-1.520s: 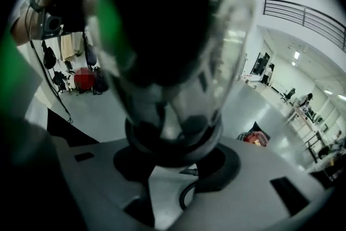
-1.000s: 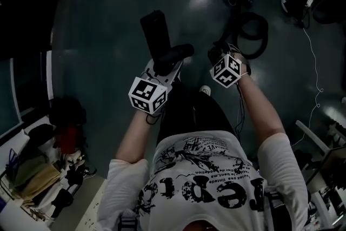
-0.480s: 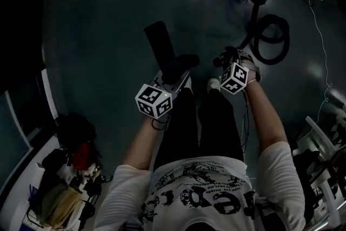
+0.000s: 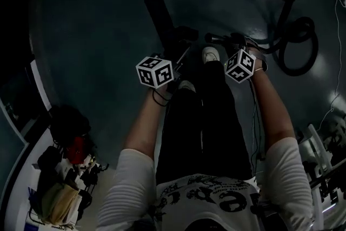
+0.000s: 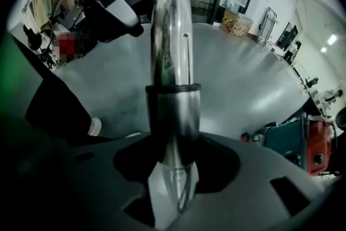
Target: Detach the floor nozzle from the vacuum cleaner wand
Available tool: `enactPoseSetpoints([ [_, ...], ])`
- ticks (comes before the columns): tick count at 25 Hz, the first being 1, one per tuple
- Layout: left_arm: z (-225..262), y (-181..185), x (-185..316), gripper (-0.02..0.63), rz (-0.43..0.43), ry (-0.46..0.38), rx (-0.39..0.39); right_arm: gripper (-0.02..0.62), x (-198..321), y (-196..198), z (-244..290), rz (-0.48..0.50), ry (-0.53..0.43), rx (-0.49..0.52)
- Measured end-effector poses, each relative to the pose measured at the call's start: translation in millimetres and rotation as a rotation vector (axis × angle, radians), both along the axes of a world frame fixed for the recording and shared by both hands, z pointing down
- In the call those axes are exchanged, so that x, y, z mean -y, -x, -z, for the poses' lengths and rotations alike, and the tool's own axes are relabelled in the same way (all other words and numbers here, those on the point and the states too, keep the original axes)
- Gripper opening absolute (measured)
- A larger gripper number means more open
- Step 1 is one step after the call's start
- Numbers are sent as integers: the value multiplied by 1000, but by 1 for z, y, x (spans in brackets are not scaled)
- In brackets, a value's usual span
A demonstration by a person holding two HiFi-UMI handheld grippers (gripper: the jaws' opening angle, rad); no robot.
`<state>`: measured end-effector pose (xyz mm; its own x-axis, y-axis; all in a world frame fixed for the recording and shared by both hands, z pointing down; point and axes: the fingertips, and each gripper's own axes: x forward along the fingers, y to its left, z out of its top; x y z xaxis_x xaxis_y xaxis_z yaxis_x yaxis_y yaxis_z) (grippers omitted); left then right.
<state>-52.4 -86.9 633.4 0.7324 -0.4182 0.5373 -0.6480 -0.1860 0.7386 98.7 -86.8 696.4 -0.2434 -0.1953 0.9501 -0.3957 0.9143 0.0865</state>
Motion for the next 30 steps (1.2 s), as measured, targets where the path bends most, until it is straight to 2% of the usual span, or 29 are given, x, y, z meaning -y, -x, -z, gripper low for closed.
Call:
enactPoseSetpoints([
  [4,-103,17,5,106,-7,76,16,172,12,13,-76,-5,-21,23],
  [8,-202,46,33,106,17,110,66,172,28,25,-163,25,-28,41],
  [15,-320,72,60,106,15,138,61,172,28,40,-275,69,9,11],
  [19,-362,69,44,106,-36,172,99,172,11,36,-318,90,78,-31],
  [23,-389,68,28,106,-115,205,160,172,11,35,-331,85,123,-28],
  [27,-389,67,32,106,-116,219,121,172,14,39,-328,62,166,14],
  [30,-388,67,32,107,-101,221,142,173,15,37,-329,45,152,-5],
])
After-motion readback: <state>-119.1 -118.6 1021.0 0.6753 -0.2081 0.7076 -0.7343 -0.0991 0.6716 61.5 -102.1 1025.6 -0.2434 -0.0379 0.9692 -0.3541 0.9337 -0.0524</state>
